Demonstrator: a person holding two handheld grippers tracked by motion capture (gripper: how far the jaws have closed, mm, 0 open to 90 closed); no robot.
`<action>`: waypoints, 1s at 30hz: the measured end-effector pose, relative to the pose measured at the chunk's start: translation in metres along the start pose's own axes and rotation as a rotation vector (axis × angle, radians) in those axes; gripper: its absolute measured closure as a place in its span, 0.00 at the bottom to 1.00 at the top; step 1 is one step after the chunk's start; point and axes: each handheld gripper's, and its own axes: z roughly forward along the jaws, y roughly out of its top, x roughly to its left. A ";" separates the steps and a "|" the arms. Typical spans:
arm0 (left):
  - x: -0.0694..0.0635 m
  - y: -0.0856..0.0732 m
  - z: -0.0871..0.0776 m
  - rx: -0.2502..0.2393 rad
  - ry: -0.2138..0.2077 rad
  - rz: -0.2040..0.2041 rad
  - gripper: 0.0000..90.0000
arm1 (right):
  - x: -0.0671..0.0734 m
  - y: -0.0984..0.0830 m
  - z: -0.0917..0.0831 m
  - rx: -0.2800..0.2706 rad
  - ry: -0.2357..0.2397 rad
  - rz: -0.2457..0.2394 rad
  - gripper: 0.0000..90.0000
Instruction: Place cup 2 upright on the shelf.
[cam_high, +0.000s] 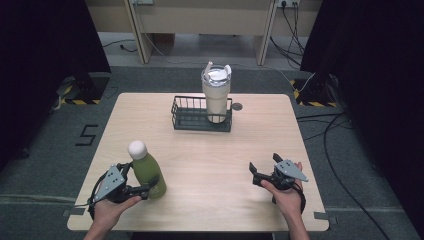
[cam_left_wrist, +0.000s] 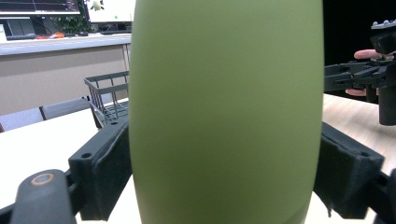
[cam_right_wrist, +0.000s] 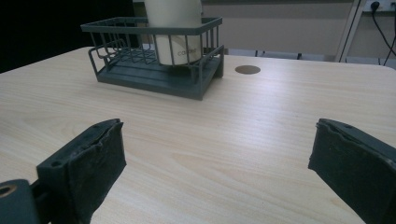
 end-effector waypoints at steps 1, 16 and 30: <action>0.000 0.000 0.000 -0.003 -0.003 -0.001 0.21 | 0.000 0.000 0.000 0.000 0.000 0.000 0.04; 0.000 -0.002 0.000 -0.021 0.004 -0.018 0.23 | 0.001 -0.001 0.001 0.005 -0.001 0.001 0.04; -0.001 0.001 0.000 -0.015 0.012 0.003 0.23 | -0.001 -0.002 0.002 0.006 -0.005 0.006 0.05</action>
